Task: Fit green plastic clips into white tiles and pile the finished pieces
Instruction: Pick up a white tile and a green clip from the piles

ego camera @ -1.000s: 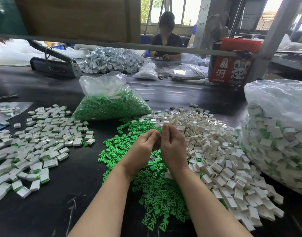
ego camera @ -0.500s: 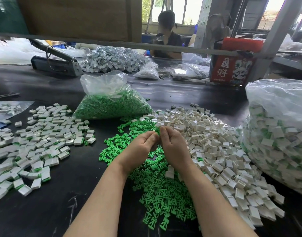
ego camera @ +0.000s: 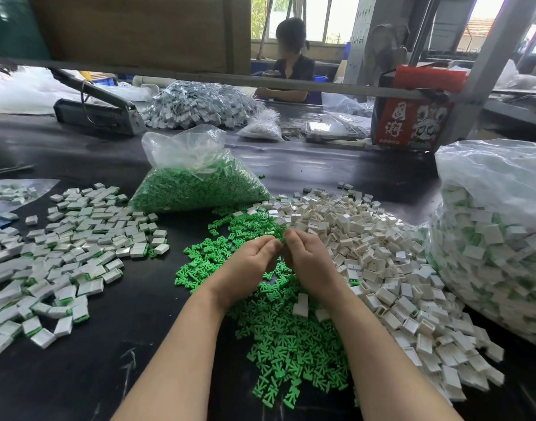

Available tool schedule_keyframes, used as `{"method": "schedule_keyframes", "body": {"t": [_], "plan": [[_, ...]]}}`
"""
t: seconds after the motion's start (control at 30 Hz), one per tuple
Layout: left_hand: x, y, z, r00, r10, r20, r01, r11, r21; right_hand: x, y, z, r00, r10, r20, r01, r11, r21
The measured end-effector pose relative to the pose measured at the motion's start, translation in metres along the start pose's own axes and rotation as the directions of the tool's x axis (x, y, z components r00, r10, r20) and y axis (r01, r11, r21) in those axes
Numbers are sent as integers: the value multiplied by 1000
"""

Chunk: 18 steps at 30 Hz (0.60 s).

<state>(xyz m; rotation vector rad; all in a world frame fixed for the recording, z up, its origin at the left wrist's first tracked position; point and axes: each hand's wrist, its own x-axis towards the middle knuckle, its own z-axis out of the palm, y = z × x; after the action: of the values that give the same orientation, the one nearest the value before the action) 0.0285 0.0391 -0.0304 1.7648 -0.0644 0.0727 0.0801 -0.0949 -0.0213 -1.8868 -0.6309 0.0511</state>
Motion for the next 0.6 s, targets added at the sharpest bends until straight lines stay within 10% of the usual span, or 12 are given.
{"method": "schedule_keyframes", "body": {"t": [0.6], "plan": [[-5, 0, -2, 999, -23, -42, 16, 988, -155, 2, -2, -4, 994, 3, 112, -25, 981, 190]]}}
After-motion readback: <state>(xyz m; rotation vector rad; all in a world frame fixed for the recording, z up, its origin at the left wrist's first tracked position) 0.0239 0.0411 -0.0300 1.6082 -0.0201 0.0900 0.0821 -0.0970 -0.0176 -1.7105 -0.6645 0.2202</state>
